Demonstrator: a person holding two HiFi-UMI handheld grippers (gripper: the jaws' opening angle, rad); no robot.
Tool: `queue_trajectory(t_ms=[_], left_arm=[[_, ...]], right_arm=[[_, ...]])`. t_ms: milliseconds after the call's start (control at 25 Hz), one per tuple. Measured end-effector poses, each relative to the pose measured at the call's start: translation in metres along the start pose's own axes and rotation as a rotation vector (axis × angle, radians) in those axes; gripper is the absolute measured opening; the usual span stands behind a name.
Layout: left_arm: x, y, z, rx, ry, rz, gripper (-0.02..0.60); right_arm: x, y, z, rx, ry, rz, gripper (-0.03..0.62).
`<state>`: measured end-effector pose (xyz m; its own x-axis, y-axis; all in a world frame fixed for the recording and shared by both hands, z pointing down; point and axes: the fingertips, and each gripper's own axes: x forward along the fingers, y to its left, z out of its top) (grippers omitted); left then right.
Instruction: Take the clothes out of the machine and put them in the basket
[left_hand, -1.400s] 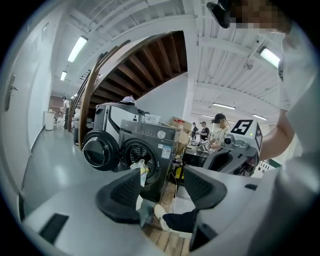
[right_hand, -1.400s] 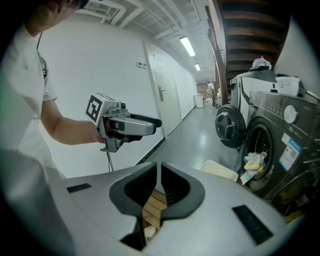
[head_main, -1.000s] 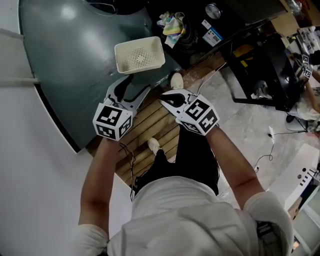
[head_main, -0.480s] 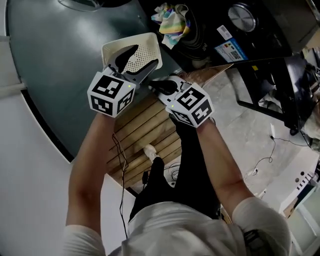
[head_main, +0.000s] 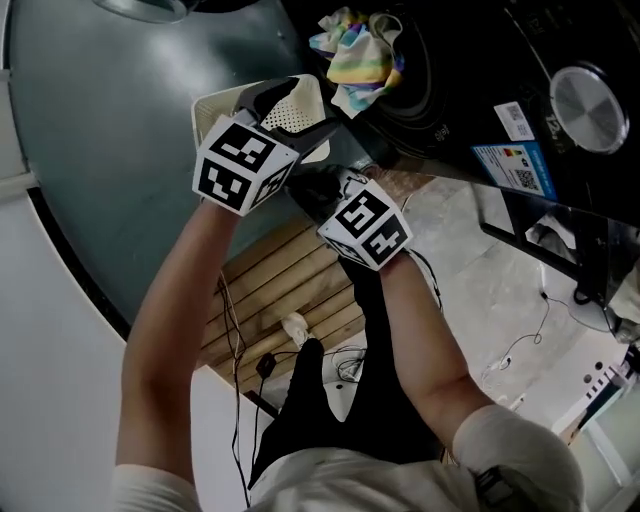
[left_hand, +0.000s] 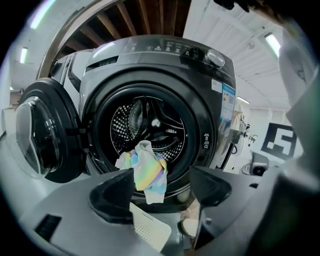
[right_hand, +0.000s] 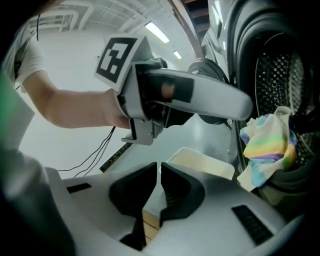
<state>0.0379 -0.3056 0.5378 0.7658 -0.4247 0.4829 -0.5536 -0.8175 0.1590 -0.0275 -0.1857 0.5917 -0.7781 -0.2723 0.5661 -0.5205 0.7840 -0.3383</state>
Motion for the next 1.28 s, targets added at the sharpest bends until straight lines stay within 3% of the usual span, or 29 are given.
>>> queue_trajectory(t_ms=[200, 800, 1000, 1280], left_arm=[[0.052, 0.019, -0.001, 0.021, 0.023, -0.018, 0.364], [0.178, 0.065, 0.005, 0.112, 0.133, 0.016, 0.437], [0.206, 0.069, -0.007, 0.191, 0.198, 0.011, 0.448], [0.23, 0.071, -0.027, 0.172, 0.272, -0.005, 0.445]], right_arm=[[0.013, -0.016, -0.011, 0.004, 0.044, 0.035, 0.029], [0.004, -0.08, -0.017, 0.056, 0.099, -0.001, 0.029], [0.001, -0.084, -0.015, 0.056, 0.083, 0.017, 0.029], [-0.005, -0.092, -0.02, 0.059, 0.09, 0.003, 0.029]])
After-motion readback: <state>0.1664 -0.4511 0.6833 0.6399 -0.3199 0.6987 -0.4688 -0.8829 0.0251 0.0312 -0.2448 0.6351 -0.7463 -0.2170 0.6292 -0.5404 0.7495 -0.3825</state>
